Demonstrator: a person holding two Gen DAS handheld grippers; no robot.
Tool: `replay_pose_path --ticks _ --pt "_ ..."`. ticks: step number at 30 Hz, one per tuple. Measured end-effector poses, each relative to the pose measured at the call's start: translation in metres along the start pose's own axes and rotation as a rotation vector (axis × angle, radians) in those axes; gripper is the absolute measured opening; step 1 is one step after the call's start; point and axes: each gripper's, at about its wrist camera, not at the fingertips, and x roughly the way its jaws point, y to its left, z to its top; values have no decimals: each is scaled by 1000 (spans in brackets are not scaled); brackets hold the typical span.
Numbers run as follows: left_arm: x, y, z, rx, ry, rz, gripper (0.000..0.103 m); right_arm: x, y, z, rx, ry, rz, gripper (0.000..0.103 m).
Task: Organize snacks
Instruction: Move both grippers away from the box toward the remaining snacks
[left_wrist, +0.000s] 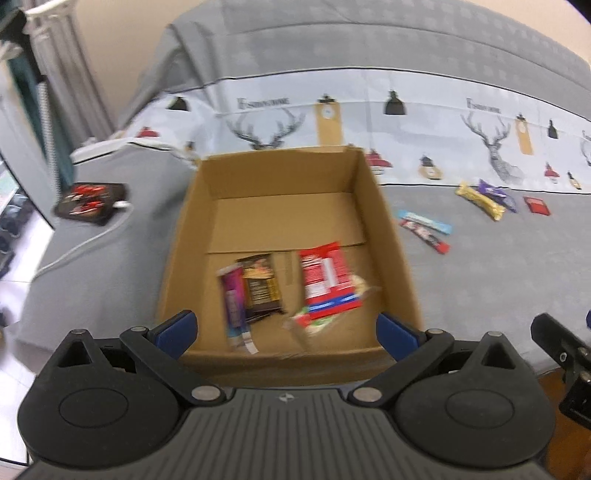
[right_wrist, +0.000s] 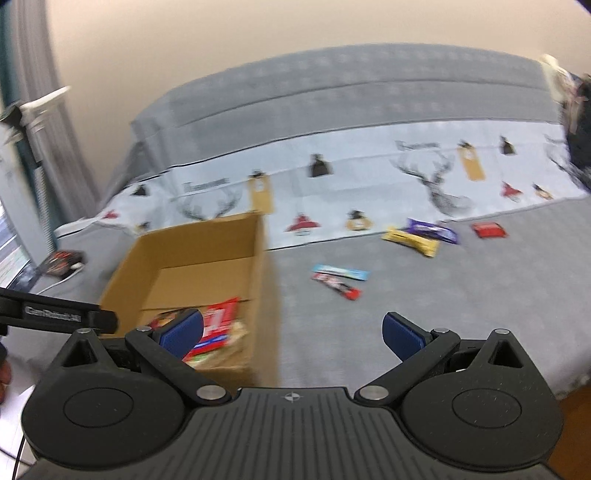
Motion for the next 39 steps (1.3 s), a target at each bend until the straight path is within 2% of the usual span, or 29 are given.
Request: replay_pose_path --ticks 7,13,16,20,26,33,39 --pt "28 -61 43 49 22 -57 103 18 -64 10 68 5 -104 102" --pt "76 -122 83 36 127 -135 103 45 -117 23 101 8 -179 102" --pt "115 -151 99 15 217 -145 103 70 -143 35 87 9 -200 102" --pt "186 -181 117 -66 376 -143 103 130 -176 52 45 62 -178 102" --pt "282 -213 130 -138 529 -96 103 231 -212 68 10 180 -176 102" --pt "353 -216 130 -224 608 -39 103 324 -222 77 -69 226 -133 102" --pt "375 -207 131 -271 650 -41 103 395 -213 80 -128 267 -115 102"
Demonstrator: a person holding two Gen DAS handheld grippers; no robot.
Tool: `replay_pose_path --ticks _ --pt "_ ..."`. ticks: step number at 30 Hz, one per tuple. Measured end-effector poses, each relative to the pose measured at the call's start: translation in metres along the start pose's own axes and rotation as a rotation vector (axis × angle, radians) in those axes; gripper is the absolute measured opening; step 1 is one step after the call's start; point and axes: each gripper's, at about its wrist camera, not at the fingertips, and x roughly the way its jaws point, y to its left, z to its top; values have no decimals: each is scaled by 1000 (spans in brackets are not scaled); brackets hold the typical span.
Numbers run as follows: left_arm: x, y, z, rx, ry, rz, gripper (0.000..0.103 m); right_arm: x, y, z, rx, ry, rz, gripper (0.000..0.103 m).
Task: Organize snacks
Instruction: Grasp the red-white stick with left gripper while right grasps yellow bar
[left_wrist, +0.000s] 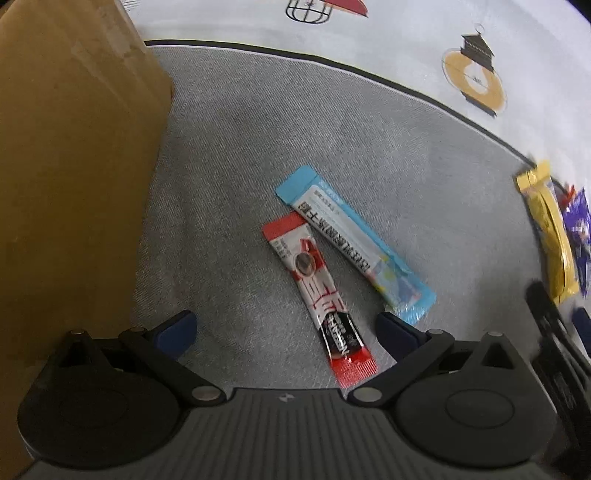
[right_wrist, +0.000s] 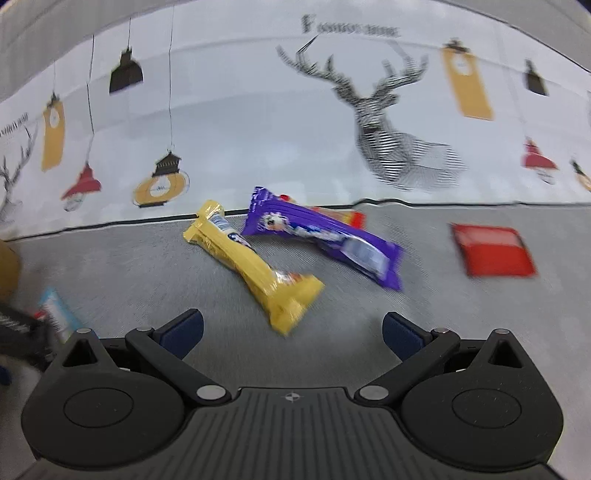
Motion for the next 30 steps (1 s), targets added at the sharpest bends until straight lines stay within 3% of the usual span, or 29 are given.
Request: replay_pose_path --ticks 6,7,9,10,11,12,13,15,19,23,30 --pt "2 1 13 -26 46 11 103 23 17 14 -77 -41 -30 103" --pt "0 0 14 -28 44 13 103 23 18 15 -90 -45 -24 99" --pt "-8 -2 11 -30 18 8 90 18 21 14 -107 -70 -18 73" --pt "-15 -3 8 -14 -16 4 69 15 22 12 -123 -77 -13 44" --pt "-21 0 7 5 -44 -5 36 11 24 9 -138 -76 -14 18" --pt "-25 0 6 29 -61 -21 13 8 26 6 -150 -67 -23 15" --pt "-27 2 5 42 -58 -35 9 3 27 1 -153 -63 -28 14" --pt "-29 9 2 56 -46 -64 8 -7 26 -8 -130 -58 -16 14" --pt "-47 24 -18 100 -100 -91 8 -42 23 -28 -44 -88 18 14" --pt "-81 35 -52 180 -171 -139 8 -85 23 -43 93 -110 105 14" --pt "-147 59 -122 269 -288 -207 8 -167 52 -64 171 -191 156 14"
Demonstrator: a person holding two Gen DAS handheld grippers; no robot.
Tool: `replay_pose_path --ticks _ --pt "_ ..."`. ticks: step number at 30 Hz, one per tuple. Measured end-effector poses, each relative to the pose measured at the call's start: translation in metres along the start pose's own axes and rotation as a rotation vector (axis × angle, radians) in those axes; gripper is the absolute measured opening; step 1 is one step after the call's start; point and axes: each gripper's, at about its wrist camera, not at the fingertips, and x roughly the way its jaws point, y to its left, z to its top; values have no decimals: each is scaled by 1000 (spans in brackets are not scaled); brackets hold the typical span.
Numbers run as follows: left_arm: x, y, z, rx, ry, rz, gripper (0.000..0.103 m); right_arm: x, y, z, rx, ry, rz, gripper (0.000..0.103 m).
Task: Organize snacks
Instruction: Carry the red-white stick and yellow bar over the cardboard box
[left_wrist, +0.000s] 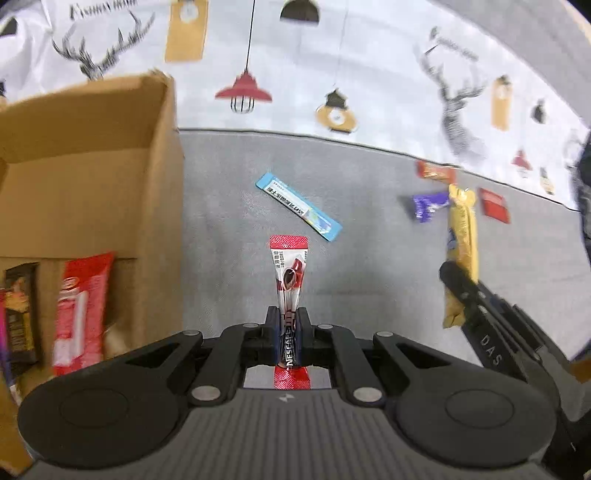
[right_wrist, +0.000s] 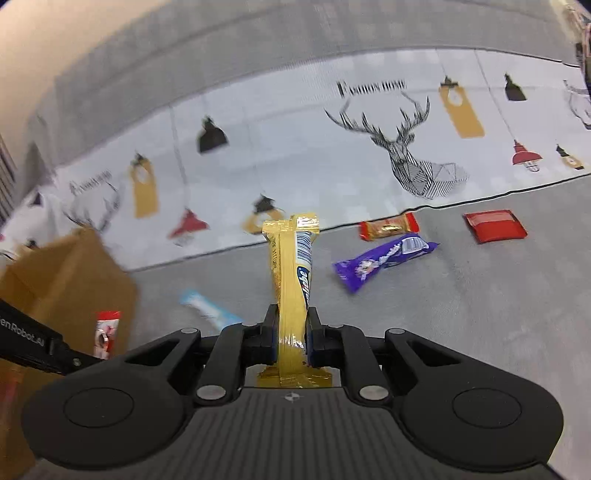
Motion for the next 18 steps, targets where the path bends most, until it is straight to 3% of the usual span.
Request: replay_pose_path --ticks 11,18 --pt "-135 62 -82 43 -210 -4 8 -144 71 -37 16 -112 20 14" --pt "-190 126 -153 7 -279 22 8 -208 149 -68 -107 -93 166 14"
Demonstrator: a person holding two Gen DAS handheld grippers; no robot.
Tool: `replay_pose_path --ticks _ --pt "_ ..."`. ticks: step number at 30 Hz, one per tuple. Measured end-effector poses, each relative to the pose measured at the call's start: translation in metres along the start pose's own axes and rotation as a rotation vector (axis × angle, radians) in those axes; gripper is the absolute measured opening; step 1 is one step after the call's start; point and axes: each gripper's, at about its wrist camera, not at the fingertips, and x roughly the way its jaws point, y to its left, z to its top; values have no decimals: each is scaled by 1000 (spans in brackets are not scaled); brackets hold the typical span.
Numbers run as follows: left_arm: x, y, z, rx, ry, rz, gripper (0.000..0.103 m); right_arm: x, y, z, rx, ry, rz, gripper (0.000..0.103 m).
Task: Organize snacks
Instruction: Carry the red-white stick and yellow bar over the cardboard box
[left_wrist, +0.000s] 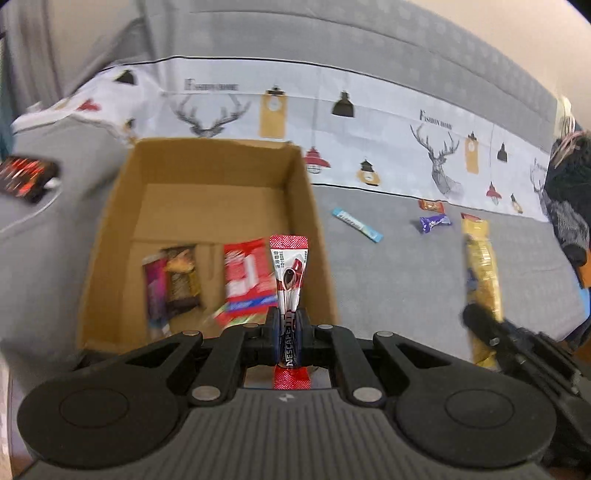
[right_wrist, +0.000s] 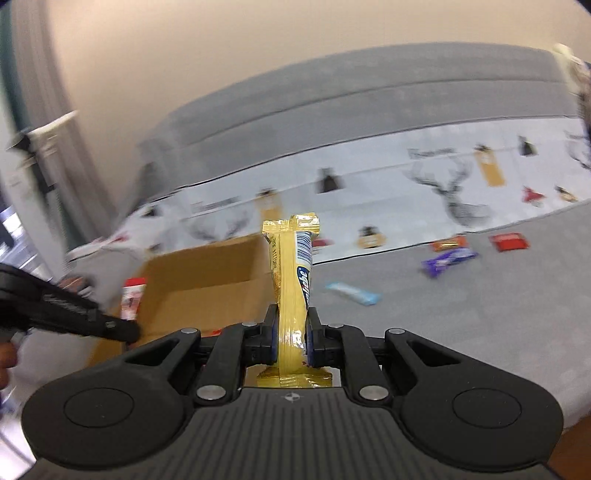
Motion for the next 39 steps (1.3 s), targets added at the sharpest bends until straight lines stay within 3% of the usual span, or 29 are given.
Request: replay_pose_path --ticks 6,12,18,39 --pt "-38 48 -43 -49 -36 17 8 -14 66 -13 -66 42 109 14" --pt "-57 72 -63 -56 -82 11 8 -23 100 -23 -115 68 102 14" --pt "-64 80 -71 -69 -105 -32 8 -28 118 -23 -159 58 63 14" --pt "-67 94 -74 -86 -121 -32 8 -26 136 -28 -217 73 53 14"
